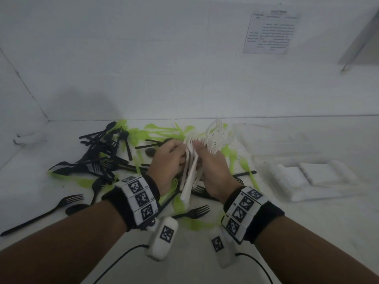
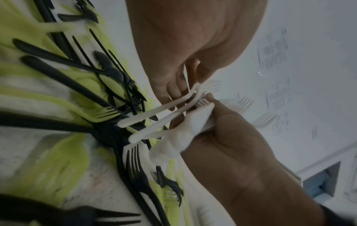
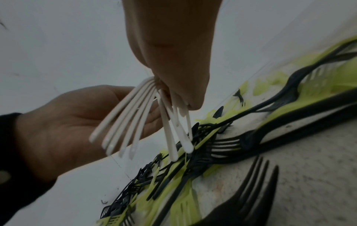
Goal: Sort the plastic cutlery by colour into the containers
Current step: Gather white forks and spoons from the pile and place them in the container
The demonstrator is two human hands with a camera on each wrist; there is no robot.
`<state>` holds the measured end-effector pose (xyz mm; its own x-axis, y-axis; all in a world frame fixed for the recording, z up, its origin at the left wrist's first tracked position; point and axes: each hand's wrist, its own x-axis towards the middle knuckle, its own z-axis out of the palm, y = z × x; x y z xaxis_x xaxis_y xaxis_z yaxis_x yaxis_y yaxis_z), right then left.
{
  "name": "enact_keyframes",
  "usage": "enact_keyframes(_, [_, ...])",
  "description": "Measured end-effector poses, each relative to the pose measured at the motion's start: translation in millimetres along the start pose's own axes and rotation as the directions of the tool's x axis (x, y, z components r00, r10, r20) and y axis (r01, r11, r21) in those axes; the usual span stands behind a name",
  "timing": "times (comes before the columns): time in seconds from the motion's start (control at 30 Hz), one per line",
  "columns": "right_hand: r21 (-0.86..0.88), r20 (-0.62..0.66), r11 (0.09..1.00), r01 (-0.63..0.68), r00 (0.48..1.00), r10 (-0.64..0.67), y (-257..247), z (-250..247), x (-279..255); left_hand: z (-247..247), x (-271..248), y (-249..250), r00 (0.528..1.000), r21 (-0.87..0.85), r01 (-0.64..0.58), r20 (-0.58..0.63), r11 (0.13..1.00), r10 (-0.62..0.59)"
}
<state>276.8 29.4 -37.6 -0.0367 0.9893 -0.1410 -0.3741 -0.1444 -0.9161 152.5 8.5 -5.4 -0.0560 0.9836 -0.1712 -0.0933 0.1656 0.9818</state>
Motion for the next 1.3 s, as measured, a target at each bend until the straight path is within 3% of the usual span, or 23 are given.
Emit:
enact_keyframes(0.1, [0.000, 0.000, 1.000, 0.021, 1.000, -0.021, 1, 0, -3, -1, -6, 0, 0.999, 0.019, -0.037, 0.027, 0.999, 0.036])
enact_keyframes(0.27, [-0.053, 0.042, 0.998, 0.023, 0.999, -0.021, 8, 7, -9, -6, -5, -6, 0.994, 0.060, -0.084, -0.067, 0.995, 0.088])
enact_keyframes(0.43, [-0.070, 0.080, 0.997, 0.028, 0.997, -0.022, 9, 6, -10, -10, -6, -7, 0.991, 0.112, -0.129, -0.023, 0.985, 0.133])
enact_keyframes(0.57, [-0.008, 0.136, 1.000, 0.006, 0.991, -0.005, 4, 6, -10, -11, -3, -4, 0.992, 0.106, -0.110, -0.053, 0.988, 0.116])
enact_keyframes(0.67, [0.040, 0.105, 0.998, 0.042, 0.993, -0.046, 1, 3, -9, -15, -1, -3, 0.989, 0.139, -0.123, -0.069, 0.983, 0.133])
enact_keyframes(0.83, [-0.021, 0.105, 0.998, 0.064, 0.993, -0.062, -1, 6, -13, -10, -9, -2, 0.989, 0.081, -0.145, 0.001, 0.986, 0.145])
enact_keyframes(1.2, [-0.205, 0.097, 0.973, 0.108, 0.991, -0.090, -9, 3, -16, -14, -25, 8, 0.983, -0.125, -0.003, 0.183, 0.992, 0.026])
enact_keyframes(1.3, [-0.162, 0.026, 0.983, 0.083, 0.996, -0.080, -7, 7, -17, -12, -31, 8, 0.957, -0.058, -0.050, 0.282, 0.997, 0.065])
